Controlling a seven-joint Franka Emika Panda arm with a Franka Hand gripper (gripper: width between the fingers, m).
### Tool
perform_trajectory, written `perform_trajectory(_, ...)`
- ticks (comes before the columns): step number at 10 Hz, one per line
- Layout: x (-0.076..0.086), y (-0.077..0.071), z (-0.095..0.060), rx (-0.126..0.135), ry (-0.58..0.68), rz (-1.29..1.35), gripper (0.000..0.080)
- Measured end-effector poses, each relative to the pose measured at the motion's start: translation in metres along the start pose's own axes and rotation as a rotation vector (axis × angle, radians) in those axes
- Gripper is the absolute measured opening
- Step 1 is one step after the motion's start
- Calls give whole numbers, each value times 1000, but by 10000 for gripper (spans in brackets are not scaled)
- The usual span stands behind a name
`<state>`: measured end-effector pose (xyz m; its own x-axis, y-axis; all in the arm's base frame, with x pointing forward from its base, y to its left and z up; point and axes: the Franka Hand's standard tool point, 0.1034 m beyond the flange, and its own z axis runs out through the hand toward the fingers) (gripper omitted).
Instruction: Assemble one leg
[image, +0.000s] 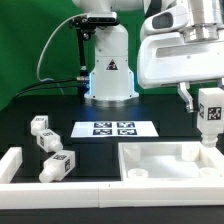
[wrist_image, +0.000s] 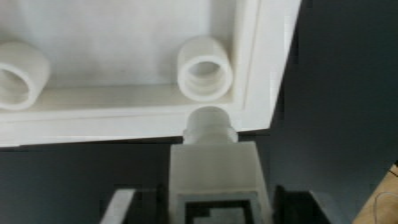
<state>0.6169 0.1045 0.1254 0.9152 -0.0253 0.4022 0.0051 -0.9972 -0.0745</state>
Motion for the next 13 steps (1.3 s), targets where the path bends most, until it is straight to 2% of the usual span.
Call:
perform_trajectory(3, -1, 0, 2, 0, 6, -5, 281)
perform_trajectory(5, -12, -2, 18, -3, 12, -23, 281)
perform_trajectory(7, -16, -4, 26, -4, 2, -26, 281)
perform_trajectory(13, -21, -3, 38, -7, -7, -33, 281)
